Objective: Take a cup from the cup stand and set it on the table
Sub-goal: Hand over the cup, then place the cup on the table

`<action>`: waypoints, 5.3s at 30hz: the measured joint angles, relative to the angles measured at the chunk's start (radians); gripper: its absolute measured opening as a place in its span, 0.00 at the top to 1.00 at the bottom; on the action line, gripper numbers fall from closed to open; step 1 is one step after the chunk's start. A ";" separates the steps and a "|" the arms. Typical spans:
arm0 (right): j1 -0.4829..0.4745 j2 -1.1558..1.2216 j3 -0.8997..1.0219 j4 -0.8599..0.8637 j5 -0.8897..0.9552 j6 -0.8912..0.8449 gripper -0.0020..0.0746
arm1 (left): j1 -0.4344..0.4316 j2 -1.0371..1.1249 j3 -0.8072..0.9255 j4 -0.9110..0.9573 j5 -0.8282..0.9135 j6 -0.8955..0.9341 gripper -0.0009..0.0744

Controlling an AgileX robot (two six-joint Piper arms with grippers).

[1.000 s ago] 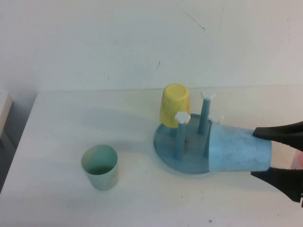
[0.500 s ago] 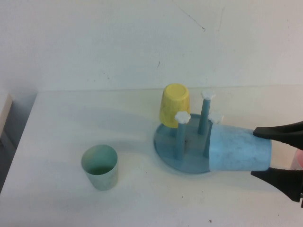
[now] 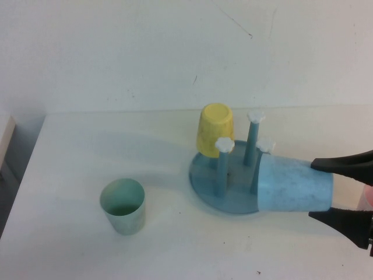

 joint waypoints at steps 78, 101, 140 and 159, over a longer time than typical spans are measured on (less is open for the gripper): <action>-0.008 0.000 -0.004 0.065 0.064 -0.229 0.25 | -0.650 1.641 -1.094 -0.859 0.701 1.728 0.76; -0.012 0.000 -0.008 0.097 0.055 -0.485 0.25 | -0.666 1.647 -1.096 -0.860 0.692 1.747 0.94; -0.022 0.000 -0.008 -0.004 0.170 -0.821 0.07 | -0.527 1.638 -1.114 -0.654 0.869 1.603 0.95; -0.170 0.000 -0.008 0.000 0.120 -0.938 0.07 | -0.738 1.499 -1.156 0.713 0.901 0.600 0.96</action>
